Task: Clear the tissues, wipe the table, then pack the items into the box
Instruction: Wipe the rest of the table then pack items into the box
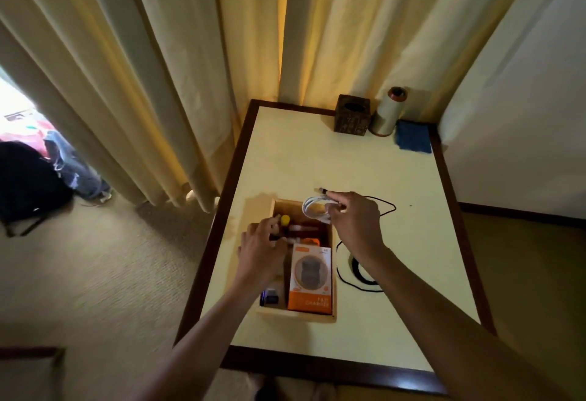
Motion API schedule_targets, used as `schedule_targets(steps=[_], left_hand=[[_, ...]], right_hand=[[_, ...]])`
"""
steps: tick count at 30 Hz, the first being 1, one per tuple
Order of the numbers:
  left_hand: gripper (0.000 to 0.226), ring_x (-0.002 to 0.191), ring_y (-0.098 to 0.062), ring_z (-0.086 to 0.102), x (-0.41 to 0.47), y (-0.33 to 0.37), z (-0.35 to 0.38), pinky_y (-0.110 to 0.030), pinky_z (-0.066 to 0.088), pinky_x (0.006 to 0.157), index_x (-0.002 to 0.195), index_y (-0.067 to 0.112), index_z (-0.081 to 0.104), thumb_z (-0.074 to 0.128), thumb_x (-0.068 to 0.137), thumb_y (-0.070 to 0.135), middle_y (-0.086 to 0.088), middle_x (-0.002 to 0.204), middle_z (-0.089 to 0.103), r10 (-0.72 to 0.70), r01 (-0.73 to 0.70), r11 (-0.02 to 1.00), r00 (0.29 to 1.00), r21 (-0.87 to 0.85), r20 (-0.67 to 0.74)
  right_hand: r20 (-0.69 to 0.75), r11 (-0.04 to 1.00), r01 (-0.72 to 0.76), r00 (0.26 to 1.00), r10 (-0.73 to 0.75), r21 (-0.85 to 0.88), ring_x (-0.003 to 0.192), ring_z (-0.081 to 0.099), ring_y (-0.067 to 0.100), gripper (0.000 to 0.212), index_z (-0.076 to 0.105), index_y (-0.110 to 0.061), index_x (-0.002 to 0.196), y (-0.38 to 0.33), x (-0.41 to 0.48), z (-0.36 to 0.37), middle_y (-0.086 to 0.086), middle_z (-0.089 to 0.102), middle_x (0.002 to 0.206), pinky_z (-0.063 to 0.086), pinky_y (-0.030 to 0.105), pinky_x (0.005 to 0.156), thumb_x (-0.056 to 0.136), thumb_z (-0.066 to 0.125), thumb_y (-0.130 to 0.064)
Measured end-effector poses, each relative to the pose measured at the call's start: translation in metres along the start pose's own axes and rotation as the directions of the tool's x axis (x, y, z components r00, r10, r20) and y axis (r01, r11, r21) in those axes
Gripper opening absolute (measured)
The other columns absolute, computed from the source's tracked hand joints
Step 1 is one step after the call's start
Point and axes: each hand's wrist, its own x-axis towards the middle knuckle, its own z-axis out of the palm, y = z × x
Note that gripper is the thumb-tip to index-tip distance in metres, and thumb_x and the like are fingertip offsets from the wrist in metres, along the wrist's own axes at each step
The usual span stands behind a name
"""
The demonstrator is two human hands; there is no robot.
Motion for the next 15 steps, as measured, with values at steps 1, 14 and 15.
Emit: schedule_targets(steps=[1, 14, 15], left_hand=[[0.049, 0.135, -0.023, 0.039, 0.002, -0.010, -0.002, -0.052, 0.034, 0.114, 0.146, 0.034, 0.045, 0.057, 0.099, 0.036, 0.000, 0.140, 0.047, 0.000, 0.000, 1.000, 1.000, -0.002, 0.007], [0.051, 0.107, -0.009, 0.060, 0.018, -0.066, -0.005, -0.022, 0.053, 0.070, 0.154, 0.034, 0.038, 0.053, 0.106, 0.022, 0.005, 0.127, 0.056, -0.005, 0.053, 0.978, 0.973, -0.203, 0.230], [0.051, 0.109, -0.010, 0.061, 0.019, -0.067, -0.004, -0.022, 0.053, 0.070, 0.154, 0.034, 0.039, 0.053, 0.107, 0.022, 0.005, 0.126, 0.056, 0.001, 0.048, 0.976, 0.975, -0.212, 0.224]], right_hand=[[0.050, 0.997, 0.030, 0.998, -0.027, -0.070, 0.107, 0.070, 0.017, 0.032, 0.073, -0.021, 0.126, -0.001, 0.005, 0.010, 0.002, 0.075, 0.119, 0.055, 0.033, 0.096, 0.094, 0.070, -0.019], [0.432, 0.845, 0.213, 0.901, 0.024, -0.491, 0.098, 0.070, 0.030, 0.018, 0.073, -0.012, 0.104, -0.005, 0.028, 0.083, 0.010, 0.073, 0.105, 0.053, 0.035, 0.078, 0.095, 0.058, -0.009], [0.453, 0.838, 0.215, 0.890, 0.043, -0.501, 0.098, 0.070, 0.029, 0.016, 0.072, -0.010, 0.104, -0.005, 0.029, 0.086, 0.011, 0.073, 0.106, 0.053, 0.035, 0.078, 0.096, 0.058, -0.007]])
